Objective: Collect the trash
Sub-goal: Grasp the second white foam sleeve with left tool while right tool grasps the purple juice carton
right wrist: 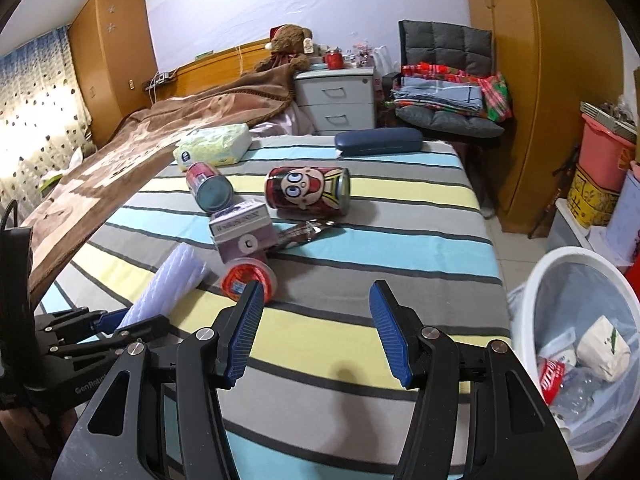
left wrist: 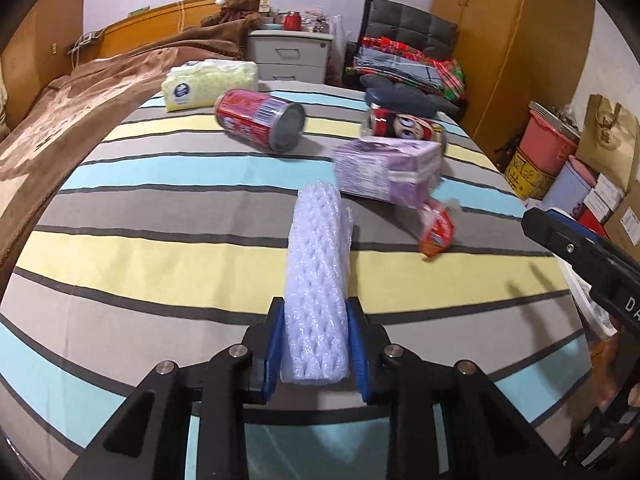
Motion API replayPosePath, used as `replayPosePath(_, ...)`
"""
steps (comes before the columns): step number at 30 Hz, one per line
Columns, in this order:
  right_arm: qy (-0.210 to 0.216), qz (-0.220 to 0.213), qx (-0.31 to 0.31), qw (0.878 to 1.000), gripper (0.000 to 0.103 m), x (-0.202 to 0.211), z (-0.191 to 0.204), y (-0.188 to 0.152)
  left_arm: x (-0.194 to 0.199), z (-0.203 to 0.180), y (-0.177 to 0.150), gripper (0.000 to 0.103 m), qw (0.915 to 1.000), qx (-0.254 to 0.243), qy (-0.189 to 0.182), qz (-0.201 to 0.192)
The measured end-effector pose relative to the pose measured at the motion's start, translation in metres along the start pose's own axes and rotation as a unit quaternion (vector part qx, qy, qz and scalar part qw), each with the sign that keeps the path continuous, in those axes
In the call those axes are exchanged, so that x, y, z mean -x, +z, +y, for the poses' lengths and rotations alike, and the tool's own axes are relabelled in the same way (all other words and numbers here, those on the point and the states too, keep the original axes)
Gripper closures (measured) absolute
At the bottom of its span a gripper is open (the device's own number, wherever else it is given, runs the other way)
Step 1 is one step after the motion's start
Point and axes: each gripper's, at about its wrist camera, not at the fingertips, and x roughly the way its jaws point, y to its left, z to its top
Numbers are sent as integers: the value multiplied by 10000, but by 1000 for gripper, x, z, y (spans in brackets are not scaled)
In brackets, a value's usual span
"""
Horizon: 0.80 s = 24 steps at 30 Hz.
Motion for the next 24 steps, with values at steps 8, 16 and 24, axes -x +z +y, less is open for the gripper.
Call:
replayPosePath(8, 473, 103, 281, 9984, 46, -17, 19, 16, -5, 31, 14, 73, 9997, 225, 133, 24)
replayPosePath(16, 836, -52, 825, 9931, 41, -37, 35, 31, -12, 46, 24, 72, 9994, 350, 68, 49)
replayPosePath(24, 1059, 168, 997, 9892, 41, -57, 33, 37, -19, 57, 37, 48, 9988, 491, 14, 43)
